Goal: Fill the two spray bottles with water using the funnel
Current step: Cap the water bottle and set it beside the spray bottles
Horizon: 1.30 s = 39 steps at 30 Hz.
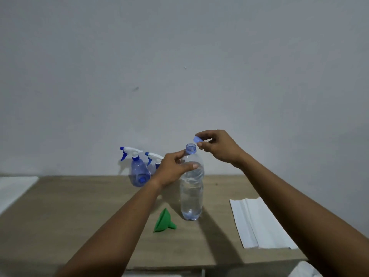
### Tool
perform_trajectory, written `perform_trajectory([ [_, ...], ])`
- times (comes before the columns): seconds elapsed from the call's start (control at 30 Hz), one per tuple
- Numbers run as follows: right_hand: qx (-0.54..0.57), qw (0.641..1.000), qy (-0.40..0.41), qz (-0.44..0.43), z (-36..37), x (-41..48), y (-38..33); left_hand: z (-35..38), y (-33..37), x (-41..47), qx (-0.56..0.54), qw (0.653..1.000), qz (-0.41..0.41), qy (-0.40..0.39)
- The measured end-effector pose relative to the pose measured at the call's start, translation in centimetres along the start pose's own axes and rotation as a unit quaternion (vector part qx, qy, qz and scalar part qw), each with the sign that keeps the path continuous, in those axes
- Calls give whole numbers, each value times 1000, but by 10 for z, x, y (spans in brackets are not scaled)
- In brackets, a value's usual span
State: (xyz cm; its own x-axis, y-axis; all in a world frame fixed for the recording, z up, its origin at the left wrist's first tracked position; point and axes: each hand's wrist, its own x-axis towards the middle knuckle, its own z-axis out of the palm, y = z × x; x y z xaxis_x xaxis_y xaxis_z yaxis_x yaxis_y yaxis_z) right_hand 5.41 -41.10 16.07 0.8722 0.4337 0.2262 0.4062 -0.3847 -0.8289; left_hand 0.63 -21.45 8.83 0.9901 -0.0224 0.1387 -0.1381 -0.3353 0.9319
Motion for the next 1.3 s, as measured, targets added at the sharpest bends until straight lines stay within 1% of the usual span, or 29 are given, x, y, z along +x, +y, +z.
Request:
perform_trajectory([
  [0.07, -37, 998, -40, -7, 1, 5, -7, -1, -4, 2, -18, 1000, 0, -5],
  [0.17, -103, 991, -80, -15, 3, 11, -14, -1, -6, 2, -27, 1000, 0, -16],
  [0.37, -160, 977, -139, -23, -3, 21, -24, -4, -12, 2, -20, 1000, 1, -21],
  [0.5, -215, 961, -174, -26, -4, 29, -27, -5, -12, 1, -25, 999, -5, -30],
  [0.67, -262, 945, -191, -27, -5, 34, -37, -6, -15, 2, -30, 999, -7, -37],
  [0.83, -334, 916, -219, -32, -5, 39, -46, -7, -15, 2, -34, 998, -7, -55],
  [0.97, -390, 898, -203, -31, -3, 42, -51, -10, -15, 2, -22, 997, -7, -71],
  [1.13, -493, 849, -188, -34, 5, 43, -55, -11, -15, 1, -13, 997, 9, -70],
  [1.2, -481, 851, -210, -34, 3, 43, -58, -11, -16, 1, -13, 997, 6, -73],
  [1.3, -415, 870, -265, -23, -4, 46, -67, -11, -15, 3, -13, 997, -3, -77],
])
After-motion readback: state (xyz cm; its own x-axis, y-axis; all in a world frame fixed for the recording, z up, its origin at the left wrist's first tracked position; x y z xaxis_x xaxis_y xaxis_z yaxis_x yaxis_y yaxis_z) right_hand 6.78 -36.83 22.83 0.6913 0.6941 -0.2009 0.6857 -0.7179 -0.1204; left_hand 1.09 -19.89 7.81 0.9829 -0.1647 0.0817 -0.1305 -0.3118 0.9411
